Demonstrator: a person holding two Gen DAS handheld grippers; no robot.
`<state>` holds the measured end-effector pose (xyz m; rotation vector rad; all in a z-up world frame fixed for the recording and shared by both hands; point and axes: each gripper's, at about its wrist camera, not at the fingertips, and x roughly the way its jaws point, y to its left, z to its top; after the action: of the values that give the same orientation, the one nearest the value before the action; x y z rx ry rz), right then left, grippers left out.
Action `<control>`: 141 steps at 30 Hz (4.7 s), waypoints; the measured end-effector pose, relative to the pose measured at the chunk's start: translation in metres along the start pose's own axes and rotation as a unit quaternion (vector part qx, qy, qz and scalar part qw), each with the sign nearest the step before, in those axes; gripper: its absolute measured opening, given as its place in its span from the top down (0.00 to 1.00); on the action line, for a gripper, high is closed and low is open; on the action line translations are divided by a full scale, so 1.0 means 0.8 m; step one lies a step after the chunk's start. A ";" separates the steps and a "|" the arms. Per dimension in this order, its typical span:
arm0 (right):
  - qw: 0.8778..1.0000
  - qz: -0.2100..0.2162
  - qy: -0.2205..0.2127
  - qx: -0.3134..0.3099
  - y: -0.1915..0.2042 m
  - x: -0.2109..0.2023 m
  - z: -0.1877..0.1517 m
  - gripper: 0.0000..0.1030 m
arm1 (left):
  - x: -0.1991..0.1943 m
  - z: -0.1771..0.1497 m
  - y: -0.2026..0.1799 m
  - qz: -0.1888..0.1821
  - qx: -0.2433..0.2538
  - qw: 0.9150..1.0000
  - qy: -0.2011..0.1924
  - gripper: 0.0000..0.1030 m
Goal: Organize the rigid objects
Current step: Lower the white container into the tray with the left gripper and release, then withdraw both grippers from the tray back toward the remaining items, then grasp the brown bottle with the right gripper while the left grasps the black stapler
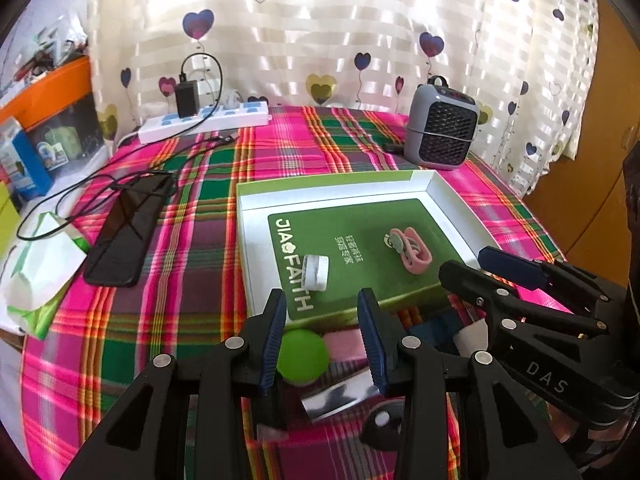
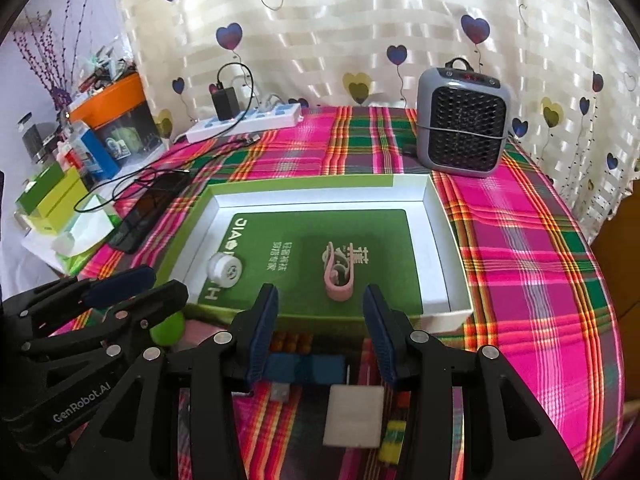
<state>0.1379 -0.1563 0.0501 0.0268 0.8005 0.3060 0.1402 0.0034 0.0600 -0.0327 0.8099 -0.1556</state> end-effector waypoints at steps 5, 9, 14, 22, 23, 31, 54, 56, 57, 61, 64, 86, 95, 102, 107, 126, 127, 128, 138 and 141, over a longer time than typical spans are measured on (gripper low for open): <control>1.000 0.002 -0.009 -0.002 0.006 -0.015 -0.008 0.56 | -0.017 -0.012 -0.004 0.000 0.000 1.000 -0.006 0.65; 1.000 0.001 -0.013 -0.001 0.007 -0.026 -0.017 0.56 | -0.026 -0.021 -0.008 -0.002 0.003 1.000 -0.006 0.65; 1.000 0.000 -0.017 0.000 0.010 -0.037 -0.028 0.56 | -0.036 -0.033 -0.012 -0.002 0.003 1.000 -0.007 0.65; 1.000 0.001 -0.020 0.000 0.014 -0.051 -0.044 0.56 | -0.051 -0.051 -0.010 -0.003 0.001 1.000 -0.009 0.65; 1.000 0.000 -0.020 0.000 0.014 -0.052 -0.047 0.56 | -0.052 -0.054 -0.008 -0.003 0.000 1.000 -0.009 0.65; 1.000 -0.013 -0.022 -0.002 0.012 -0.063 -0.068 0.56 | -0.059 -0.079 0.008 -0.003 -0.016 1.000 -0.005 0.65; 0.997 -0.045 -0.005 0.060 -0.037 -0.068 -0.119 0.49 | -0.041 -0.112 0.051 -0.016 -0.053 0.998 0.020 0.61; 0.997 -0.048 -0.002 0.062 -0.039 -0.065 -0.118 0.49 | -0.035 -0.112 0.052 -0.014 -0.055 0.998 0.026 0.60; 0.997 -0.050 -0.001 0.062 -0.041 -0.063 -0.117 0.49 | -0.034 -0.112 0.052 -0.012 -0.056 0.998 0.028 0.60; 0.996 -0.059 0.002 0.063 -0.046 -0.055 -0.111 0.49 | -0.027 -0.110 0.052 -0.015 -0.054 0.998 0.033 0.60; 0.996 -0.064 0.008 0.068 -0.051 -0.048 -0.108 0.49 | -0.021 -0.108 0.053 -0.015 -0.056 0.998 0.037 0.60; 0.993 -0.082 0.020 0.080 -0.073 -0.033 -0.089 0.49 | 0.003 -0.083 0.060 -0.004 -0.065 0.997 0.043 0.60; 0.995 -0.068 0.023 0.067 -0.072 -0.025 -0.080 0.49 | 0.007 -0.077 0.064 0.002 -0.070 0.996 0.045 0.60; 0.996 -0.046 0.015 0.081 -0.074 -0.030 -0.074 0.49 | 0.004 -0.070 0.063 -0.006 -0.072 0.997 0.036 0.60; 0.994 -0.035 0.013 0.101 -0.079 -0.029 -0.068 0.49 | 0.006 -0.060 0.064 0.003 -0.065 0.997 0.035 0.60; 0.993 -0.060 0.023 0.100 -0.085 -0.011 -0.058 0.54 | 0.027 -0.056 0.064 0.017 -0.050 0.997 0.056 0.59; 0.993 -0.060 0.024 0.100 -0.085 -0.010 -0.058 0.55 | 0.028 -0.055 0.065 0.017 -0.052 0.997 0.056 0.59; 0.993 -0.061 0.024 0.100 -0.084 -0.009 -0.058 0.56 | 0.028 -0.055 0.066 0.016 -0.054 0.997 0.055 0.60; 0.992 -0.058 0.028 0.105 -0.089 -0.006 -0.059 0.65 | 0.029 -0.054 0.069 0.014 -0.062 0.997 0.054 0.60; 0.993 -0.056 0.028 0.105 -0.090 -0.006 -0.060 0.68 | 0.028 -0.054 0.069 0.013 -0.063 0.996 0.054 0.61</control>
<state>0.1195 -0.2306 0.0102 0.1712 0.8837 0.1162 0.1308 0.0557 0.0091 -0.1341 0.9264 -0.0821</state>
